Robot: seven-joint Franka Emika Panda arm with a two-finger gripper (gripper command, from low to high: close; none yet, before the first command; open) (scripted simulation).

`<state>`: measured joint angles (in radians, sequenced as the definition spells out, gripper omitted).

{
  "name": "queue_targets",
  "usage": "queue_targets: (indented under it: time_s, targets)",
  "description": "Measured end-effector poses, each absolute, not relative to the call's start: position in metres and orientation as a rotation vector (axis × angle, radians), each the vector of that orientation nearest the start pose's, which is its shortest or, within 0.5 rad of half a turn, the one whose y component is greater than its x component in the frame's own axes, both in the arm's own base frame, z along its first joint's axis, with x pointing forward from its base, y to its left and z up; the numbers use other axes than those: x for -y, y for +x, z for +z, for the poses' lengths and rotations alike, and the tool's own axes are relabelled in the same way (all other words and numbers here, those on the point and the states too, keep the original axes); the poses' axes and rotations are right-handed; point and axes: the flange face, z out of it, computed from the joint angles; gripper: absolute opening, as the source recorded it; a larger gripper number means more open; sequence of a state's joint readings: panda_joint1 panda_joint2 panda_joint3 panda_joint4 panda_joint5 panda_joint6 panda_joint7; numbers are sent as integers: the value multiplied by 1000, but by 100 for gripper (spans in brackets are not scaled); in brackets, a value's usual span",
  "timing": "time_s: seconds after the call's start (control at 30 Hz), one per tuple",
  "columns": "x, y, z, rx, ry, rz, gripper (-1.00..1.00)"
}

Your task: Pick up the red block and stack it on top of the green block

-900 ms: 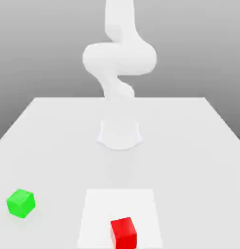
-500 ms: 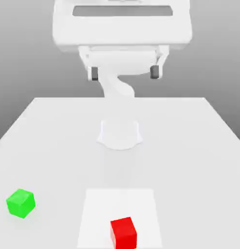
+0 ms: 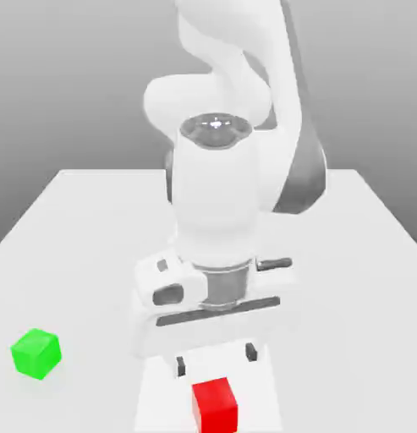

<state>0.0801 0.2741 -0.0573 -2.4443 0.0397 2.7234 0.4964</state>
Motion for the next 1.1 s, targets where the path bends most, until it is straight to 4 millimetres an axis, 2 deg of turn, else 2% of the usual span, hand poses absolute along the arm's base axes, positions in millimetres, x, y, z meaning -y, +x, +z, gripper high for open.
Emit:
queue_targets:
  time_s: [0.07, 0.1, 0.33, 0.47, 0.5, 0.6, 0.7, 0.77, 0.83, 0.9, 1.0, 1.03, 1.1]
  targets:
    - [-8, 486, 165, -786, -3041, -2, 0]
    - [-8, 485, 153, -786, -3041, -1, -100]
    - [-8, 485, 150, -787, -3042, 0, -100]
    - [-8, 485, 193, -786, -3042, 1, -100]
    - [-2, 484, 204, -793, -3041, 0, -100]
    - [71, 473, 219, -865, -3028, -2, -100]
    - [145, 448, 230, -941, -3008, -1, -100]
    - [196, 422, 237, -1001, -2987, 1, -100]
    - [255, 385, 241, -1086, -2951, 1, -100]
    - [269, 374, 227, -1090, -2946, 0, -100]
    - [272, 371, 192, -1089, -2946, 1, -100]
    - [272, 370, 184, -1090, -2946, 1, 100]
    - [272, 370, 184, -1090, -2946, 1, 100]
